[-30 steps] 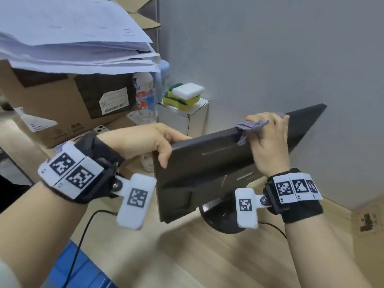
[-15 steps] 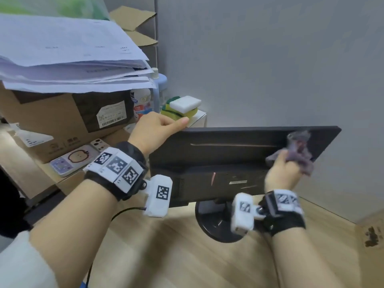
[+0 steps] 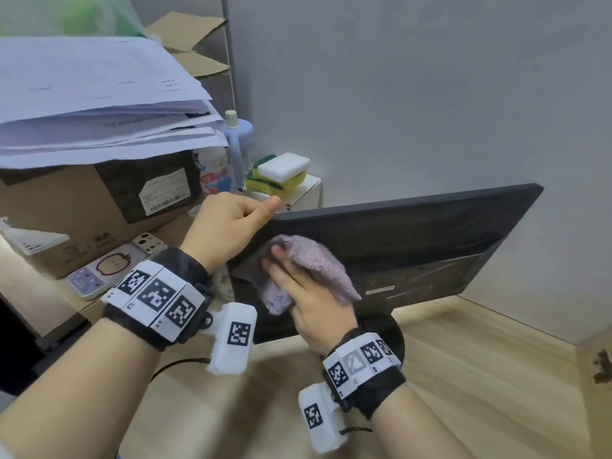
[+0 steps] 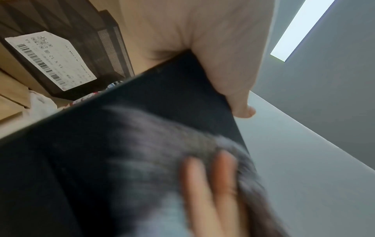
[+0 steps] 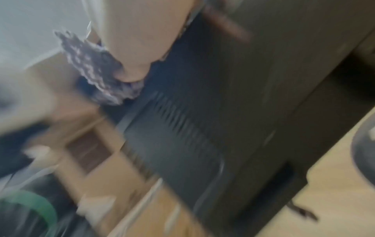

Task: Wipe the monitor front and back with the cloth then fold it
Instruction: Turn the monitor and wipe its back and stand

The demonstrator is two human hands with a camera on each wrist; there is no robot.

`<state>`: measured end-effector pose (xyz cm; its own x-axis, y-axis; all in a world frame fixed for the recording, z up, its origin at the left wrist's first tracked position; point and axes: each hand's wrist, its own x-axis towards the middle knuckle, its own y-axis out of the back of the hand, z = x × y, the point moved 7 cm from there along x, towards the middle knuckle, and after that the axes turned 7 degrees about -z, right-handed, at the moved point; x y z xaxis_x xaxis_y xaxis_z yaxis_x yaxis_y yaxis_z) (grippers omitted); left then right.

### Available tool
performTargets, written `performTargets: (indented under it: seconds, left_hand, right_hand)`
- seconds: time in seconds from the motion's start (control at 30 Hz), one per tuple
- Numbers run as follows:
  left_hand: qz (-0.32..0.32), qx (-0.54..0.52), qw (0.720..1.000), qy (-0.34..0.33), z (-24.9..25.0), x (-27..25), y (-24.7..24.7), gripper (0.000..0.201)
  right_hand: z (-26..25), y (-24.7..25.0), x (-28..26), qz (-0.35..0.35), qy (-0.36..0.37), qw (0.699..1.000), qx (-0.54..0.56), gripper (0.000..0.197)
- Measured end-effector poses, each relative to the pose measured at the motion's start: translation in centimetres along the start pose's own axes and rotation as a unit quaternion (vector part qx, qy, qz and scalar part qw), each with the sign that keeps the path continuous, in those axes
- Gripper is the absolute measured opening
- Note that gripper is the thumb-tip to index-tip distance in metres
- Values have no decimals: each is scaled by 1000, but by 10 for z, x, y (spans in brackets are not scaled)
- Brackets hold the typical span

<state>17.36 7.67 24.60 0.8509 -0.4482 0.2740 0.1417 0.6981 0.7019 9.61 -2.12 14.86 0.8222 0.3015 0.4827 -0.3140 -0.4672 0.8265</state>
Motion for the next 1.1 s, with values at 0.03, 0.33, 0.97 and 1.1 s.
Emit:
performTargets:
  seconds: [0.03, 0.33, 0.97, 1.1]
  left_hand:
    - [-2, -7, 1000, 11, -2, 0, 0, 64]
    - [2, -22, 999, 46, 1, 9, -1, 52]
    - [13, 25, 998, 64, 3, 23, 1, 48]
    - [16, 22, 997, 66, 1, 21, -3, 49]
  right_hand:
    - [19, 11, -4, 32, -32, 999, -2, 56]
    - [207, 104, -81, 205, -559, 794, 128, 68]
    - [167, 89, -6, 7, -25, 994, 109, 77]
    - [286, 113, -76, 180, -476, 841, 184, 69]
